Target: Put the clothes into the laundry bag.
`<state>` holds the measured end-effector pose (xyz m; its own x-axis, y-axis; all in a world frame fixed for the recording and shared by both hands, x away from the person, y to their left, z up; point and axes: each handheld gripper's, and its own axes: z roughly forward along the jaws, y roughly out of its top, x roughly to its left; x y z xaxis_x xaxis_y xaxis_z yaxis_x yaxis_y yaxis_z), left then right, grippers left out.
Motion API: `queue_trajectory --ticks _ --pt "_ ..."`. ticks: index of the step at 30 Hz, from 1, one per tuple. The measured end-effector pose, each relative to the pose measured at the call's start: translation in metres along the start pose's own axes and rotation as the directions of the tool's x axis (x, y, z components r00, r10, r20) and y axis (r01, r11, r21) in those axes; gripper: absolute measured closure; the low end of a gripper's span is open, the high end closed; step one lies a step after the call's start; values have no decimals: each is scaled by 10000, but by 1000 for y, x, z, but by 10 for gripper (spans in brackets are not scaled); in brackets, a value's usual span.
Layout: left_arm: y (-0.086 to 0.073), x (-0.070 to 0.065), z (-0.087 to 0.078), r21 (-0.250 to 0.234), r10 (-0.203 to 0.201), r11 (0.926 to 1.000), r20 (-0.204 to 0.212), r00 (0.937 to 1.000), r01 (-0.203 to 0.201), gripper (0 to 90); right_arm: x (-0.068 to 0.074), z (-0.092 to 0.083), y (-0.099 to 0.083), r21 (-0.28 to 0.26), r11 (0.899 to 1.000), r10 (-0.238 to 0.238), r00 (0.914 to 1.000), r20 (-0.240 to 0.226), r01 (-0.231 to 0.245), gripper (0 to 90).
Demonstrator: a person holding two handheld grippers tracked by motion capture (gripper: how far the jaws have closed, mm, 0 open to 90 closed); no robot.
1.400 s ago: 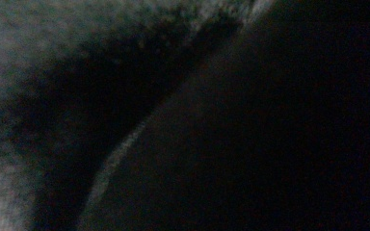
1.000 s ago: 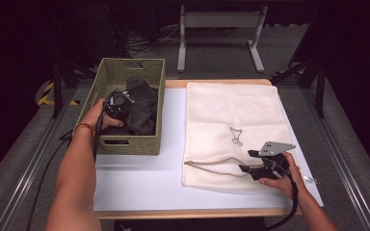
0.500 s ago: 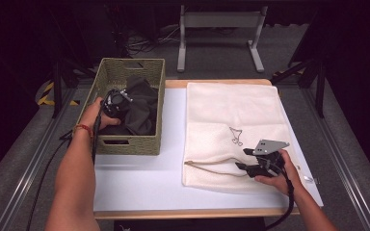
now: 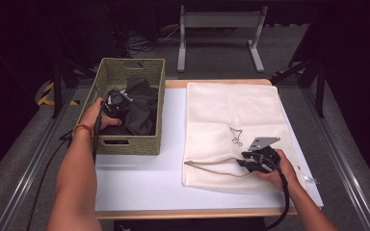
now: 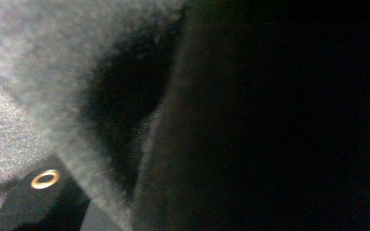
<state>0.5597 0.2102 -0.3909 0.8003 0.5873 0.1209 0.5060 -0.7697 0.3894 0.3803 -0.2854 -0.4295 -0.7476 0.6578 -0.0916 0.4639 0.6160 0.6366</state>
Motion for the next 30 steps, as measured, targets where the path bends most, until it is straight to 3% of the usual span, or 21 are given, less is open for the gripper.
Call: queue_trajectory --ticks 4,7,9,13,18,23,24,28,30 --pt "1 -1 -1 15 207 9998 -43 9998 -206 693 3 1 2 83 9996 -282 9993 253 280 855" --pt "0 -1 -5 -129 60 9999 -79 10000 -61 711 5 0 5 -10 9992 -386 9983 430 387 873" --pt "-1 0 -8 -298 -81 9995 -137 9999 77 719 6 -5 6 -355 9986 -364 9978 547 384 877" --pt "-1 -3 -20 -804 -290 9965 -647 9975 237 729 4 -19 14 -1131 9928 -306 9960 842 401 881" --pt "-3 -4 -34 -1353 -531 9900 -1005 9935 392 738 3 -29 17 -1498 9880 -243 9959 875 372 880" --pt "-8 -5 -49 -2083 -778 9768 -1308 9884 493 743 1 -34 17 -1739 9842 -184 9956 919 343 880" --pt "-9 -5 -54 -2393 -941 9694 -1540 9836 553 748 0 -35 18 -1773 9835 -182 9953 953 350 880" --pt "-11 -9 -66 -3009 -1037 9521 -1499 9833 545 753 -2 -41 21 -1971 9798 -130 9947 1020 330 880" --pt "-14 -12 -72 -3321 -1172 9417 -1748 9776 535 753 -3 -42 22 -2048 9782 -121 9943 1058 337 879"
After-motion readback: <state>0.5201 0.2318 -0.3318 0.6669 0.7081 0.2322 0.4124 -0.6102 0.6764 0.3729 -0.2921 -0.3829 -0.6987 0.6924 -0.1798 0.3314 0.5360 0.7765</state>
